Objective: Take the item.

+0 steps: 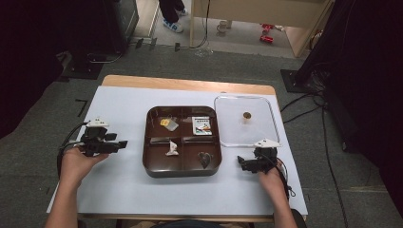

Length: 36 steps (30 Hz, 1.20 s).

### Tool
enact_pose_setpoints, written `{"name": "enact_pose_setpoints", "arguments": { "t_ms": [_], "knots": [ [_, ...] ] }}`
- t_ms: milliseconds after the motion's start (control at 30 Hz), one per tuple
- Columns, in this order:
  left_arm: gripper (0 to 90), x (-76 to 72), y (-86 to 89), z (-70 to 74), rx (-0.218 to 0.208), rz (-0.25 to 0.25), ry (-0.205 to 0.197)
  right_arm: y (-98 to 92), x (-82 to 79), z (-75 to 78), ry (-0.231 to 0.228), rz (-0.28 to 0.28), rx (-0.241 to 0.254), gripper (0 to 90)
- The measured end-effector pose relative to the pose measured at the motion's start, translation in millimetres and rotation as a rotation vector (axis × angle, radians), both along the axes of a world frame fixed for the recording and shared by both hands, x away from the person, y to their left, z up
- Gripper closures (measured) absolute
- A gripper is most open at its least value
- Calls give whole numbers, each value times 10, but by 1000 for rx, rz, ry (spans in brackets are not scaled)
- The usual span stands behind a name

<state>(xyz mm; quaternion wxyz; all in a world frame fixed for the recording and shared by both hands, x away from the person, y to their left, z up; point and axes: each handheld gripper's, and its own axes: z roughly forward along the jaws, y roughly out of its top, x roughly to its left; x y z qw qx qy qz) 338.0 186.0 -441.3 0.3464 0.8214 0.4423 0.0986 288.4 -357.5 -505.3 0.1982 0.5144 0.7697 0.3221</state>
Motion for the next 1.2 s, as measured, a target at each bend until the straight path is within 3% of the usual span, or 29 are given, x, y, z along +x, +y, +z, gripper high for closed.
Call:
{"name": "enact_pose_setpoints", "arguments": {
  "t_ms": [200,433,767,1200],
  "knots": [
    [397,-43,-75,113,-50,-43,-25,2,0,0,-1,1,-2,0],
    [404,-52,-161,201,-56,-67,-15,1,0,0,0,1,-2,0],
    [401,-62,-296,347,-82,-116,-47,1,-1,0,-2,1,-2,0],
    [408,-63,-505,392,-94,-176,-54,1,-1,-1,-2,1,-1,0]
  ]
}}
